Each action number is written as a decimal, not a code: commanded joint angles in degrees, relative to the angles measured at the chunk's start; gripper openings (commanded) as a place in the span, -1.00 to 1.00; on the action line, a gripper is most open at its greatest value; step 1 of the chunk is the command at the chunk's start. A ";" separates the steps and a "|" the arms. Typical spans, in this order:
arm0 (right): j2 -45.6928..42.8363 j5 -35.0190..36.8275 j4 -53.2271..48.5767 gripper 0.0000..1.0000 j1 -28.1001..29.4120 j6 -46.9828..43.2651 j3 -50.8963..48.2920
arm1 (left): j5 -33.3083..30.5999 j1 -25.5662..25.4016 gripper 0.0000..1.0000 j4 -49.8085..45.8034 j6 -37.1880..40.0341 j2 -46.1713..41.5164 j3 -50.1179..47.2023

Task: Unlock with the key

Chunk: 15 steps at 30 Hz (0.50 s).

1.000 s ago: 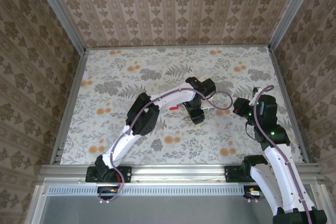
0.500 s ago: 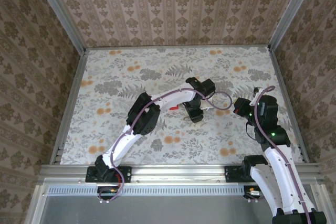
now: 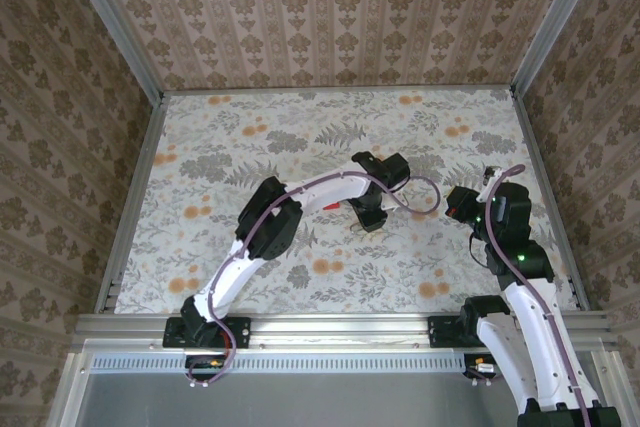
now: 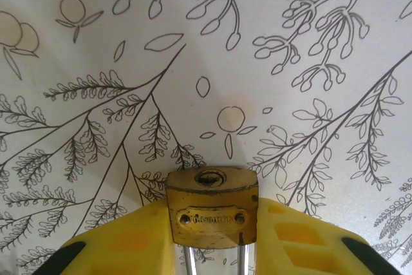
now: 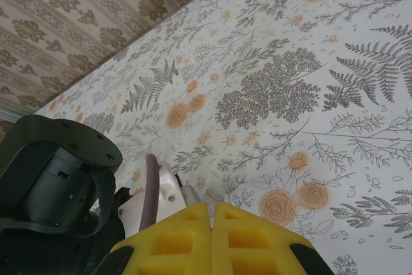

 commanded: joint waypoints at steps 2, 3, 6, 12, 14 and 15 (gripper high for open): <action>-0.71 0.47 -1.91 -1.00 -0.49 -1.20 0.45 | -0.17 -0.47 -0.46 6.36 -1.33 -3.26 -6.04; -0.79 0.51 -2.00 -1.00 -0.49 -1.29 0.51 | -0.17 -0.52 -0.47 7.38 -1.33 -4.48 -7.56; -0.64 0.38 -2.08 -1.00 -0.58 -1.29 0.70 | 0.15 -0.39 -0.47 11.25 -1.68 -8.41 -12.37; -0.26 -0.14 -1.87 -1.00 -0.78 -1.21 1.32 | 1.49 -0.31 -0.48 17.34 -2.19 -14.58 -20.31; -0.04 -0.74 -1.49 -1.00 -0.80 -0.81 1.17 | 1.42 -0.30 -0.49 18.73 -2.53 -16.02 -22.18; 0.07 -1.06 -1.32 -1.00 -0.76 -0.68 1.21 | 1.51 -0.37 -0.48 19.46 -2.68 -16.88 -23.09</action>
